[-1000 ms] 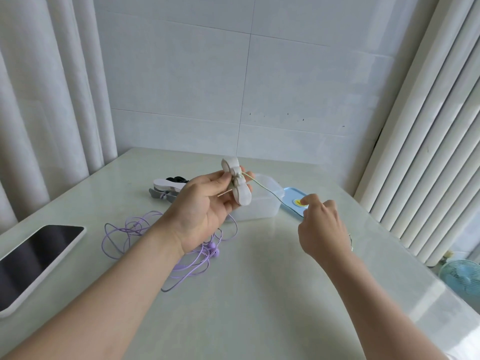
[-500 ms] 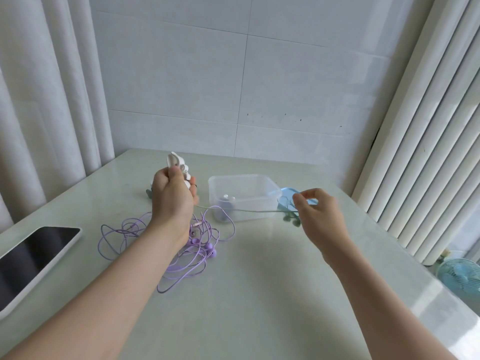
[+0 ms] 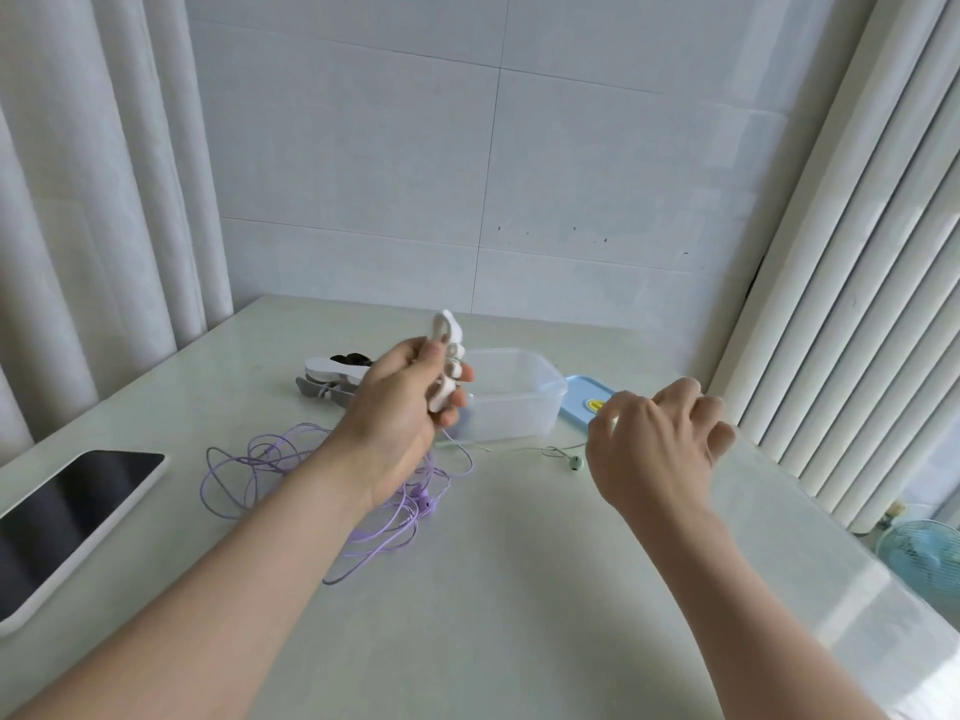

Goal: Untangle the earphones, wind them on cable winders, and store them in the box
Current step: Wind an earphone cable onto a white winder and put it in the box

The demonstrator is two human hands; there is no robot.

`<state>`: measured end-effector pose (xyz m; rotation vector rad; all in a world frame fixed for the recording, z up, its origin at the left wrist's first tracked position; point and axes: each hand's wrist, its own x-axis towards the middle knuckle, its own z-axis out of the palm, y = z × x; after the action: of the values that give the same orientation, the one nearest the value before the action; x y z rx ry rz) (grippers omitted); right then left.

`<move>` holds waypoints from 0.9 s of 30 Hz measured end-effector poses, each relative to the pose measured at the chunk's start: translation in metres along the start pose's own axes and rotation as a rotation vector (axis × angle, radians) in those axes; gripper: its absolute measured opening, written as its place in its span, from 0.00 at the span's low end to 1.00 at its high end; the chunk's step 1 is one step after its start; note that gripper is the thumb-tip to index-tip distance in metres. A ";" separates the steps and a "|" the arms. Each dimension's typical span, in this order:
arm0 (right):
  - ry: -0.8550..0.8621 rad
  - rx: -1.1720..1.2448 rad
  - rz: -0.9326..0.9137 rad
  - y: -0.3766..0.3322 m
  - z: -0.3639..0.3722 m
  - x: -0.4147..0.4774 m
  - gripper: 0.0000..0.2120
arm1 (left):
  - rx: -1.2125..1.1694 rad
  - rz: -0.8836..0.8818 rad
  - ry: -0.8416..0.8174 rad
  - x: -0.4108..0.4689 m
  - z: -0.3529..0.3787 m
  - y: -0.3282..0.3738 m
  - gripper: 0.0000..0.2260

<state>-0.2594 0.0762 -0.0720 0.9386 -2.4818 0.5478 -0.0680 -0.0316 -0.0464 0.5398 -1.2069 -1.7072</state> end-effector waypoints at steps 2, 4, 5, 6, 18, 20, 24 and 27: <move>0.030 0.141 -0.062 -0.007 -0.007 -0.003 0.09 | -0.050 -0.079 -0.112 -0.007 0.007 -0.002 0.07; -0.035 0.535 -0.105 -0.020 -0.020 -0.012 0.13 | -0.115 -0.125 -0.172 -0.013 0.013 -0.004 0.09; -0.090 0.753 -0.100 -0.028 -0.026 -0.018 0.14 | -0.148 -0.133 -0.189 -0.014 0.015 -0.005 0.10; -0.169 0.955 -0.088 -0.037 -0.031 -0.025 0.14 | -0.178 -0.134 -0.199 -0.015 0.017 -0.005 0.12; -0.200 0.942 -0.303 -0.055 -0.025 -0.042 0.09 | -0.167 -0.011 -0.012 -0.010 0.009 0.006 0.10; -0.174 0.927 -0.409 -0.054 -0.028 -0.041 0.10 | -0.161 -0.010 -0.002 -0.011 0.009 0.004 0.11; -0.189 0.867 -0.533 -0.045 -0.033 -0.037 0.10 | -0.219 0.014 -0.016 -0.010 0.009 -0.003 0.14; -0.125 0.894 -0.483 -0.045 -0.032 -0.036 0.10 | -0.112 0.016 -0.049 -0.008 0.005 -0.010 0.15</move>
<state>-0.1963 0.0796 -0.0547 1.8617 -1.9376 1.4910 -0.0721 -0.0217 -0.0545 0.4223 -1.1396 -1.7716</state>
